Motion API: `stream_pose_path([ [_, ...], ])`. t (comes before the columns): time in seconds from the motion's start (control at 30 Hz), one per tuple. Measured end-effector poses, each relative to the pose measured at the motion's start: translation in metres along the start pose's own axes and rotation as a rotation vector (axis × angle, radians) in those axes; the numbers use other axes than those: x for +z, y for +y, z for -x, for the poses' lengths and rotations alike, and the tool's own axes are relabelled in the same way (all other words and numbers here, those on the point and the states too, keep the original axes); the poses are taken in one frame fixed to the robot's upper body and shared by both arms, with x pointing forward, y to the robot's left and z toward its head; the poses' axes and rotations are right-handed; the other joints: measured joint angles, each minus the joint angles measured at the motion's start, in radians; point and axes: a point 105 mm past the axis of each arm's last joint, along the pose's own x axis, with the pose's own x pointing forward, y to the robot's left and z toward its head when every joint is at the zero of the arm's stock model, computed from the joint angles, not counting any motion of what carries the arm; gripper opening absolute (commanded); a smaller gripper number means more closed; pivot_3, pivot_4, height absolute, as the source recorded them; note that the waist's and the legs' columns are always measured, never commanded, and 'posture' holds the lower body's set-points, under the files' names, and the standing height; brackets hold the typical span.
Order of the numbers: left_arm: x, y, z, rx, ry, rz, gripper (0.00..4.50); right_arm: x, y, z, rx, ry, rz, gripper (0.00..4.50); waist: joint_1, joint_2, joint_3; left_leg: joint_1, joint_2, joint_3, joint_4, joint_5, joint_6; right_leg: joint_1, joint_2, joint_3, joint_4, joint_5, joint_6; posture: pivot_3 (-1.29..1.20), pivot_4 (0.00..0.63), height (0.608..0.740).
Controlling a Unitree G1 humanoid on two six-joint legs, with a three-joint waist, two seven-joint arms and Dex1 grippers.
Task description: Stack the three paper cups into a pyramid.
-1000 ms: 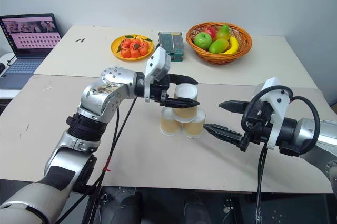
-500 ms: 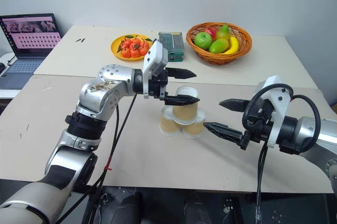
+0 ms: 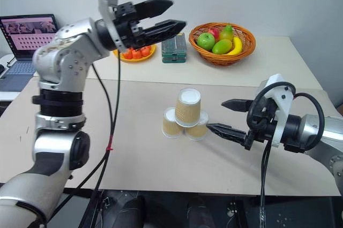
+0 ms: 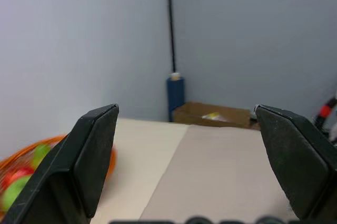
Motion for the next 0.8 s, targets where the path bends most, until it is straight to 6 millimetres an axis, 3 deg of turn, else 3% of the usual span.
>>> stream_pose_path([
  [0.03,-0.013,0.005,0.018,0.048,0.057,-0.006,4.4,-0.002,-0.002,0.003,0.005,0.025,0.005,4.5,-0.006,0.003,-0.002,0.0,0.0,0.0,-0.001,0.0,0.0,0.0,0.0,0.0,0.0,0.0,-0.001,0.0,0.15,0.738],
  [0.1,-0.052,0.018,0.074,0.196,0.205,0.027,4.4,-0.013,-0.01,0.018,-0.014,0.086,-0.02,4.5,-0.02,0.004,-0.002,0.005,0.0,0.001,-0.002,-0.001,0.002,0.002,0.0,0.0,0.004,-0.001,-0.005,0.0,0.15,0.738],
  [0.2,-0.085,0.006,0.109,0.264,0.324,0.056,4.4,-0.017,-0.017,0.029,-0.021,0.097,-0.046,4.5,-0.016,0.002,-0.001,0.002,0.0,-0.002,0.001,-0.001,0.002,0.002,0.0,-0.002,0.005,-0.001,-0.005,0.0,0.15,0.738],
  [0.3,-0.092,-0.02,0.115,0.243,0.344,0.03,4.4,-0.021,-0.02,0.03,-0.006,0.097,-0.048,4.5,0.004,0.001,0.0,0.002,0.0,-0.002,0.004,-0.001,0.001,0.003,0.0,-0.003,0.003,-0.001,-0.003,0.0,0.15,0.738],
  [0.5,-0.117,-0.048,0.128,0.304,0.38,0.041,4.4,-0.06,-0.04,0.025,-0.058,0.172,-0.091,4.5,0.003,0.0,0.0,0.005,0.0,-0.002,0.006,-0.001,0.001,0.007,0.0,-0.003,0.002,-0.005,-0.007,0.0,0.15,0.738],
  [0.6,-0.126,-0.053,0.13,0.358,0.372,0.049,4.4,-0.062,-0.05,0.016,-0.072,0.136,-0.076,4.5,-0.007,0.0,0.0,0.006,0.0,-0.002,0.006,-0.001,0.001,0.007,0.0,-0.002,0.002,-0.005,-0.007,0.0,0.15,0.738],
  [0.8,-0.12,-0.047,0.127,0.447,0.331,0.003,4.4,-0.054,-0.057,0.006,-0.074,0.104,-0.029,4.5,-0.01,0.001,0.0,0.006,0.0,-0.002,0.006,-0.001,0.001,0.008,0.0,-0.002,0.002,-0.005,-0.007,0.0,0.15,0.738],
])
